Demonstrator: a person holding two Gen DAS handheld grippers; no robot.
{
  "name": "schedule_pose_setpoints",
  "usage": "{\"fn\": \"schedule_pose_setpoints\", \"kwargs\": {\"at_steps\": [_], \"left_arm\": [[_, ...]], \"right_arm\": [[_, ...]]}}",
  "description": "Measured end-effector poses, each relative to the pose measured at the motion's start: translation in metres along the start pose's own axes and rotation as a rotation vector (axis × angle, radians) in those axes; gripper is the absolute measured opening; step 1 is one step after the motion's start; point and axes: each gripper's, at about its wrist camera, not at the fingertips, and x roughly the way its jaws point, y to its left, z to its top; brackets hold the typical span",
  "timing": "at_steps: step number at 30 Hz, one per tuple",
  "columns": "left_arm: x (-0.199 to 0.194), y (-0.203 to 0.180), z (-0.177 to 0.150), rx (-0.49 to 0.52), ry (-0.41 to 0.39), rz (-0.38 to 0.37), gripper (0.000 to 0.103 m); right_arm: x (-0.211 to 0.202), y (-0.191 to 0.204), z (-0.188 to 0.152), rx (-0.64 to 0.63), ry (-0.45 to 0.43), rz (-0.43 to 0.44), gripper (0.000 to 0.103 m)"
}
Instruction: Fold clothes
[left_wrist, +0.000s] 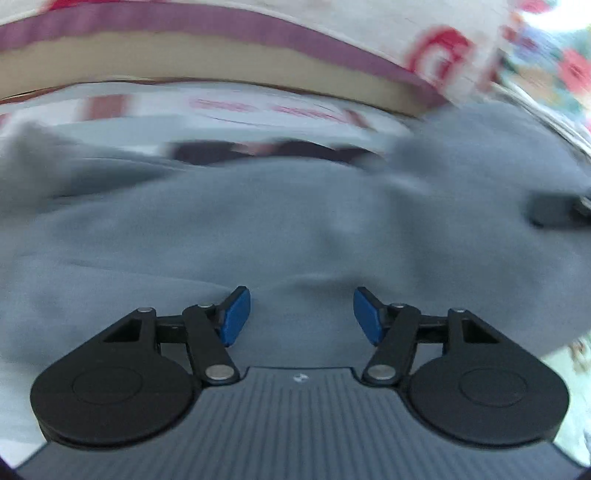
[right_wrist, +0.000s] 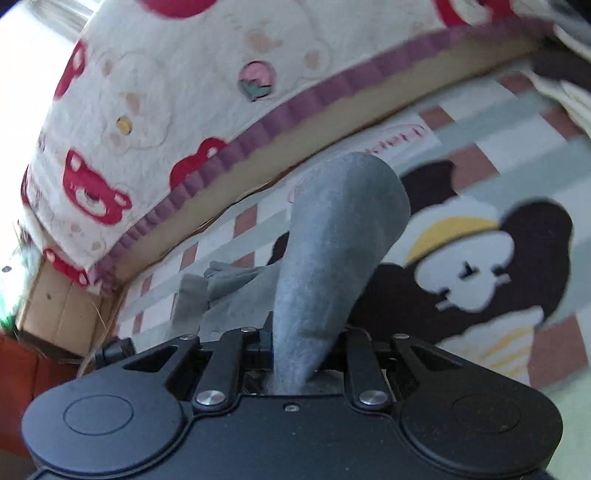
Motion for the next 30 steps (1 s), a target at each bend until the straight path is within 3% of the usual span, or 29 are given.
{"fn": "schedule_pose_setpoints", "kwargs": {"at_steps": [4,6,9,11,17,22,25,30], "left_arm": [[-0.046,0.066,0.007,-0.131,-0.117,0.087,0.063],[-0.065,0.094,0.011,-0.133,-0.17,0.112,0.063],[-0.064,0.134,0.006,-0.113,-0.196,0.163,0.063],[-0.05,0.153,-0.002,-0.191,-0.168,0.234,0.065],[-0.058,0.162,0.0,-0.244,-0.221,0.169,0.064],[-0.094,0.18,-0.008,-0.396,-0.288,0.068,0.061],[-0.109,0.186,-0.017,-0.366,-0.215,0.142,0.054],[-0.102,0.207,-0.03,-0.452,-0.176,0.092,0.051]], "right_arm": [[0.026,0.043,0.023,-0.116,0.04,0.011,0.02],[0.05,0.069,0.035,-0.166,0.09,0.01,0.02],[0.084,0.105,0.042,-0.247,0.149,0.02,0.02],[0.107,0.128,0.043,-0.304,0.183,0.03,0.02],[0.175,0.156,0.036,-0.316,0.25,-0.001,0.02],[0.211,0.174,0.025,-0.334,0.286,-0.02,0.021],[0.227,0.181,0.021,-0.342,0.314,-0.027,0.021],[0.25,0.195,0.016,-0.388,0.34,-0.07,0.023]]}}
